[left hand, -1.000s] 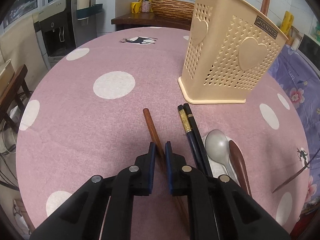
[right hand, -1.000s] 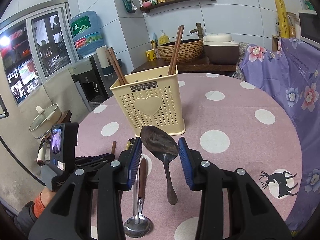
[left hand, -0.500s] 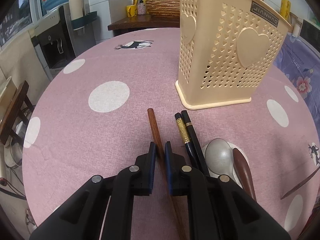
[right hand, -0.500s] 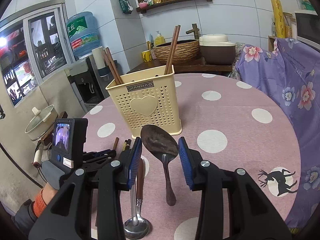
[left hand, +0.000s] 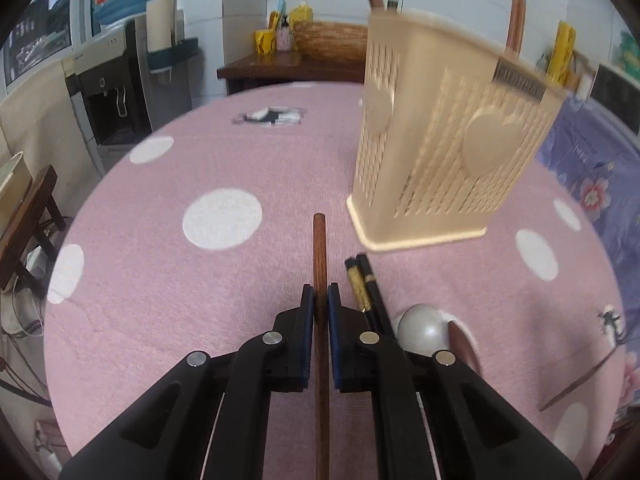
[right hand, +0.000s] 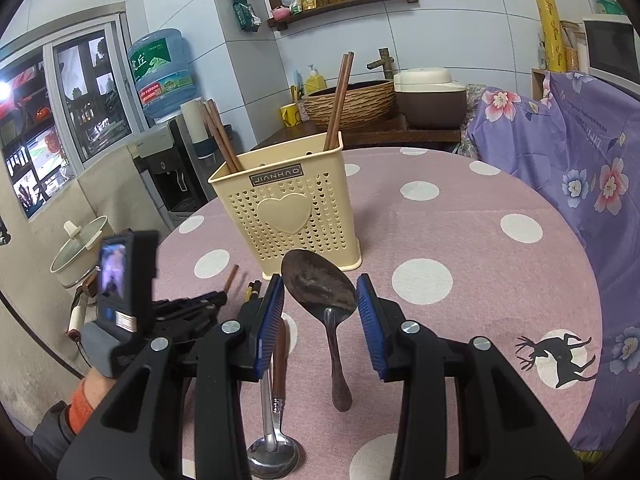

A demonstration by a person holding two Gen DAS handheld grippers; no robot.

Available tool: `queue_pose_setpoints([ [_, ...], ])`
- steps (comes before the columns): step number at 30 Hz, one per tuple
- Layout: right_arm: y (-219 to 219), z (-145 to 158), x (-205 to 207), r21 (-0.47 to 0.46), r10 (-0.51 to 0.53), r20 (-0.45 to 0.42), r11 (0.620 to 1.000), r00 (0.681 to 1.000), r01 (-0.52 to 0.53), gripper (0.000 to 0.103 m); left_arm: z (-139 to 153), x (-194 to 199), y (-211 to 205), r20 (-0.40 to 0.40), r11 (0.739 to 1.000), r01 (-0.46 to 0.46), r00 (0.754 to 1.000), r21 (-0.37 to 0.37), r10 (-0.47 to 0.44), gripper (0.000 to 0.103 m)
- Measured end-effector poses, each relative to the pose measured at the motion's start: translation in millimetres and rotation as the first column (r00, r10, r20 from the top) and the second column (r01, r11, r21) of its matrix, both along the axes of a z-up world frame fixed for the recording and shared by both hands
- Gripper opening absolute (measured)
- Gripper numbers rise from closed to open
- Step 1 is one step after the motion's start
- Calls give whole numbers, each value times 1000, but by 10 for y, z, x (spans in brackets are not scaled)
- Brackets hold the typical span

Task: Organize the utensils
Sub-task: 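Carry the brown chopstick with the left tool while the right tool carries the spoon to the holder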

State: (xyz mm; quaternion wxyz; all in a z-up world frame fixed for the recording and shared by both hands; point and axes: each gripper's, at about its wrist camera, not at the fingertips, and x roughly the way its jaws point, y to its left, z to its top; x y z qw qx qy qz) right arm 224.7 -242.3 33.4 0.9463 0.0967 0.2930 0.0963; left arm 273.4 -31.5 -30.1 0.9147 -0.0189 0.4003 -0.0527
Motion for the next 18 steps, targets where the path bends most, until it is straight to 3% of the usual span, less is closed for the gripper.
queue_pose_setpoints([
  [4, -30, -5, -11, 12, -2, 1, 1000, 1000, 2, 38, 455, -209, 161, 118, 997, 17, 993, -73, -8, 8],
  [10, -44, -14, -22, 20, -6, 2, 1000, 1000, 6, 38, 981, -587, 371, 267, 992, 17, 963, -123, 16, 8],
  [18, -31, -12, -36, 31, 2, 5, 1000, 1000, -2, 38, 1030, -673, 476, 311, 989, 0, 949, -150, 47, 8],
])
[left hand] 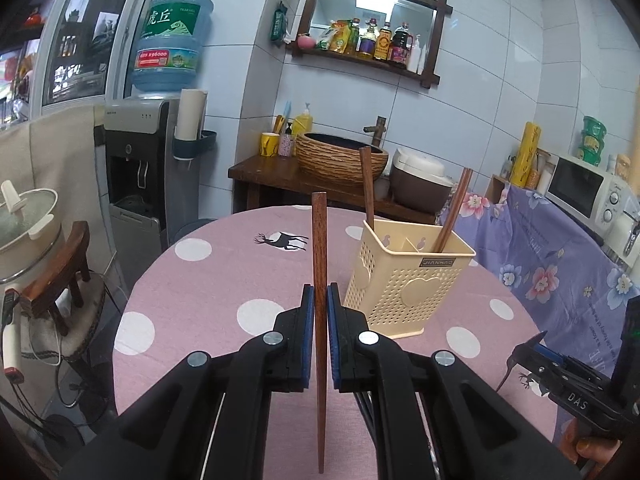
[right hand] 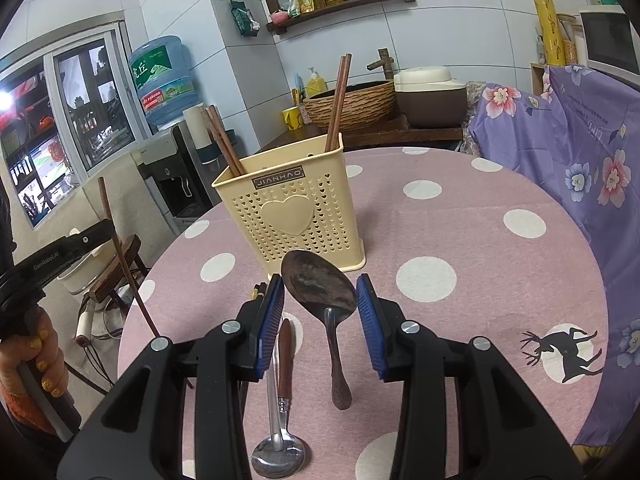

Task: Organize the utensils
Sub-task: 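Carry the brown chopstick with the left tool while the right tool carries the spoon to the holder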

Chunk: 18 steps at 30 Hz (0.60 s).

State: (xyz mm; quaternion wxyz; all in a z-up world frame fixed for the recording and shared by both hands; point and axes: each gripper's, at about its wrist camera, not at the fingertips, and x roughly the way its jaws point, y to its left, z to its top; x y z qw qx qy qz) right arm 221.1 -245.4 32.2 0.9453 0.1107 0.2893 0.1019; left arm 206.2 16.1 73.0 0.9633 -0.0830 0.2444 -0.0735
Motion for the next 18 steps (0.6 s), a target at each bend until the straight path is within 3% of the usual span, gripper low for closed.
queue_pose_setpoints([
  [10, 5, 61, 11, 36, 25, 19, 999, 1000, -25, 38, 113, -18, 28, 32, 1000, 18, 999, -20, -17, 8],
  [18, 123, 456, 168, 13, 75, 86, 997, 993, -77, 38, 618, 103, -90, 130, 995, 87, 988, -42, -81, 8],
])
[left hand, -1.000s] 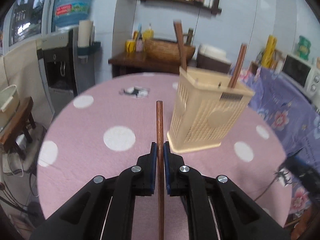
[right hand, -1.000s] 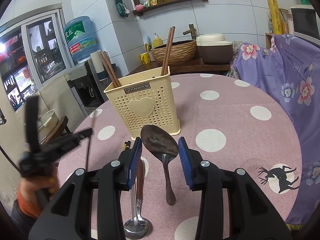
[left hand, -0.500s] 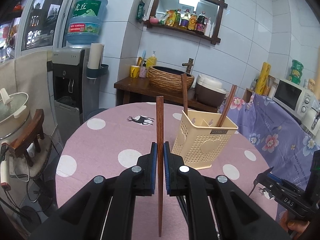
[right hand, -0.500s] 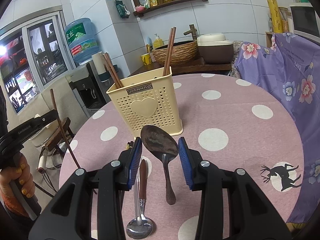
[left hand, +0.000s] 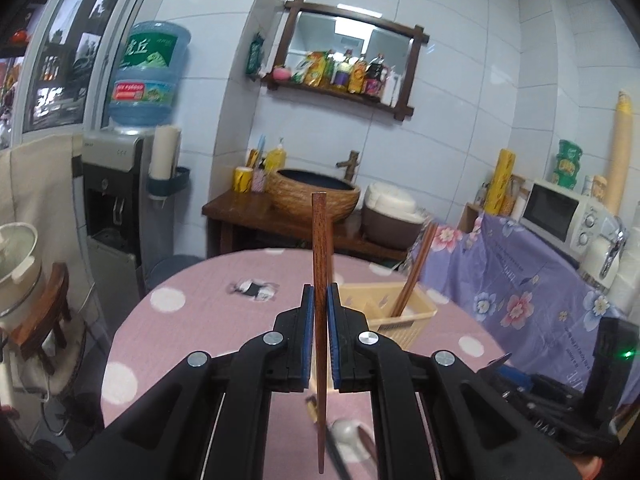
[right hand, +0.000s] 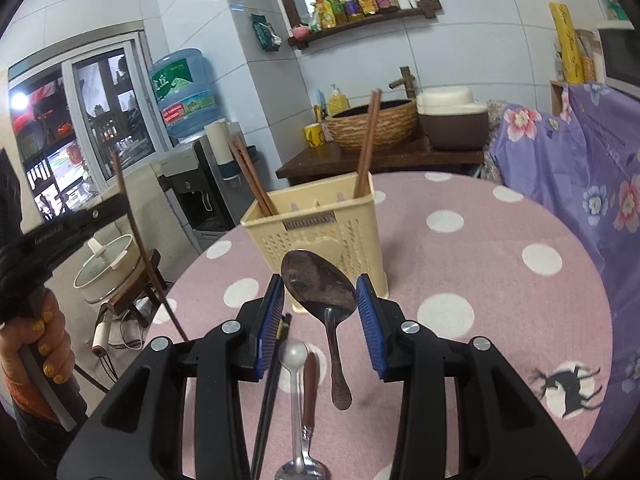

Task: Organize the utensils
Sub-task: 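Carry the brown chopstick with the left tool while the right tool carries the spoon to the holder, then lower both utensils into the beige holder and open both tools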

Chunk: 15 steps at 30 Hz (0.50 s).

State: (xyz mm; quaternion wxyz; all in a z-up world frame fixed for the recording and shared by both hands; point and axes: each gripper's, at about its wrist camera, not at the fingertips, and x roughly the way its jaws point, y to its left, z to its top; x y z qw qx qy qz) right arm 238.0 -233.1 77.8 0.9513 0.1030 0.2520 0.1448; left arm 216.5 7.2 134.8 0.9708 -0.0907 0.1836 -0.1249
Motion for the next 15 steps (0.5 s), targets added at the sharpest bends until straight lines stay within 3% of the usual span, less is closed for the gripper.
queue_pose_setpoints([
  [4, 56, 400, 153, -24, 10, 79, 1000, 997, -9, 38, 385, 166, -129, 87, 1000, 1, 996, 9, -1, 8],
  [10, 24, 1061, 546, -3, -29, 184, 1000, 983, 30, 38, 813, 524, -228, 155, 1000, -21, 988, -20, 24, 8],
  [15, 12, 1306, 864, -7, -72, 235, 997, 969, 76, 38, 925, 762, -296, 183, 998, -34, 982, -47, 42, 8],
])
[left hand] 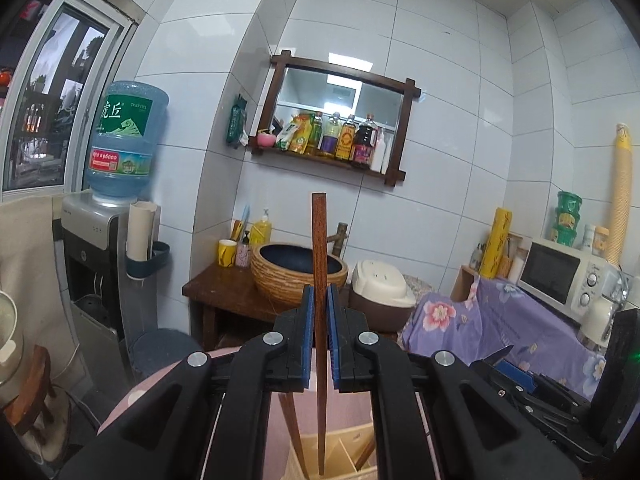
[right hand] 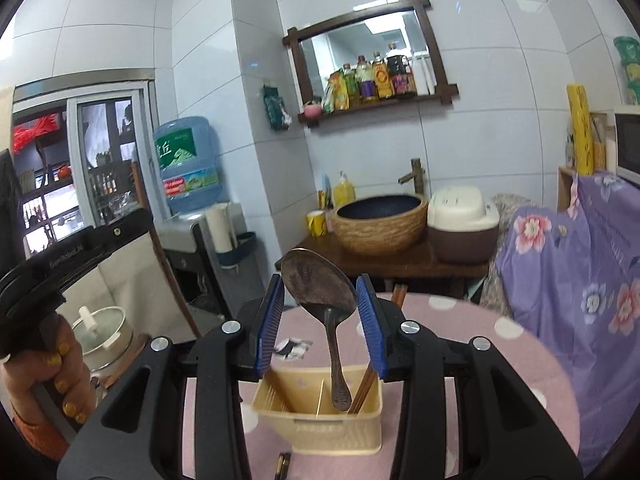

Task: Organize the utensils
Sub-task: 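Lower both utensils into the beige holder and open both tools, then move both tools back down toward the black chopsticks and wooden-handled spoon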

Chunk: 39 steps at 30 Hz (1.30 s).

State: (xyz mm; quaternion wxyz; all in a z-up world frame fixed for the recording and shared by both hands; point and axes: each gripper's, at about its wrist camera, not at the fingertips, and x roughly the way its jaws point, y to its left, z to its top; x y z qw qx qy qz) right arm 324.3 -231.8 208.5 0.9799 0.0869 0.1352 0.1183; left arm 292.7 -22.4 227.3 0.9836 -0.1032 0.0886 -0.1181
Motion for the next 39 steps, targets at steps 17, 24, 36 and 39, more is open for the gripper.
queue_pose_setpoints([
  [17, 180, -1280, 360, -81, -69, -148, 995, 987, 57, 38, -1195, 204, -309, -124, 999, 14, 992, 35, -10, 8],
  [24, 243, -1488, 323, -135, -84, -144, 989, 986, 64, 38, -1477, 258, -307, -194, 998, 13, 981, 55, -2, 8],
  [36, 109, -1408, -53, -122, -97, -90, 989, 991, 86, 63, -1522, -12, -152, -248, 999, 34, 968, 39, -23, 46],
  [39, 114, -1466, -204, -159, -103, -145, 984, 984, 80, 63, -1662, -156, -21, -326, 998, 26, 945, 51, -8, 46],
])
